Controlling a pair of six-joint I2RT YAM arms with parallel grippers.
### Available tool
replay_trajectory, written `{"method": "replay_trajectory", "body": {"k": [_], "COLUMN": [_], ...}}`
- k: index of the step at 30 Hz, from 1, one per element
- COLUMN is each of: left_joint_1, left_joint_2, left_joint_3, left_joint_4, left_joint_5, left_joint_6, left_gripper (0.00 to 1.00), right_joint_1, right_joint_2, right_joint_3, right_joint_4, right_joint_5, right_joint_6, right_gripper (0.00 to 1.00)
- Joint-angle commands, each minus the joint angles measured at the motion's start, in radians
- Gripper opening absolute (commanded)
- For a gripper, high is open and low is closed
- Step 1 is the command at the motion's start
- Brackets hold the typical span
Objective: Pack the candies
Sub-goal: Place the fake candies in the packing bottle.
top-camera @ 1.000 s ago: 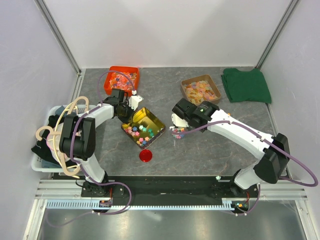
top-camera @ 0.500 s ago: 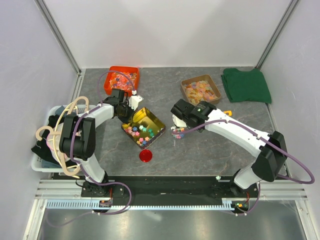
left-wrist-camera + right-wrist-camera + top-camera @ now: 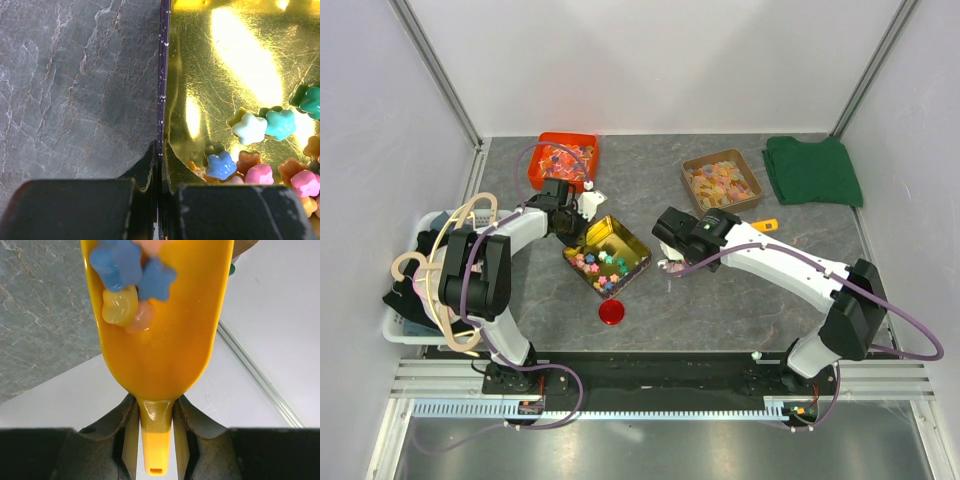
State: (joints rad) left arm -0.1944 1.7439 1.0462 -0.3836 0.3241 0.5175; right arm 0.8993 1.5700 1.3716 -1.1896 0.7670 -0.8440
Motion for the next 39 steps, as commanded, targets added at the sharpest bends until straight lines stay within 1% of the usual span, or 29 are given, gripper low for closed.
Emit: {"method": "replay_trajectory", "body": {"k": [1,22,26,29,31,34,37,38,39], "left_joint_1": [-0.005,-0.005,-0.005,-0.005,-0.005,-0.005,-0.005,-0.005,-0.005], "left_joint_2": [-0.017,-0.017,-0.017,-0.020,-0.024,-0.017,-0.001,0.000,0.000], "left_joint_3": [-0.005,-0.011,-0.008,-0.005,0.003,0.021,0.041,0.049,0.054], "left_joint_4": [0.037,0.041,0.043,0.041,0.038,0.034,0.032,0.023,0.017], "left_joint_5": [0.061,0.067,0.067,0.069,0.070,0.061,0.061,0.073,0.102], "left_joint_6": [-0.013,-0.013,-0.013,-0.011,-0.008,0.001,0.001,-0.004,-0.005], "left_gripper": [0.02,0.02,0.02,0.02,0.02,0.02,0.02,0.02,0.02], "right_joint_1": [0.004,0.012,0.012,0.012,0.016,0.015,0.013,0.015,0.013], "right_joint_2": [0.008,0.039,0.042,0.048,0.056,0.082,0.102,0.105,0.110], "right_joint_3": [0.038,0.092,0.138,0.175,0.187,0.221,0.209,0.202,0.195], "right_joint_4": [-0.019,-0.024,-0.019,0.018,0.071,0.114,0.224,0.301,0.330], "right_joint_5": [0.083,0.179,0.196,0.229,0.255,0.246,0.221,0.218,0.213], "right_joint_6": [-0.012,-0.073,-0.092,-0.138,-0.182,-0.193,-0.222,-0.234,-0.240], "right_gripper": [0.00,0.00,0.00,0.00,0.00,0.00,0.00,0.00,0.00]}}
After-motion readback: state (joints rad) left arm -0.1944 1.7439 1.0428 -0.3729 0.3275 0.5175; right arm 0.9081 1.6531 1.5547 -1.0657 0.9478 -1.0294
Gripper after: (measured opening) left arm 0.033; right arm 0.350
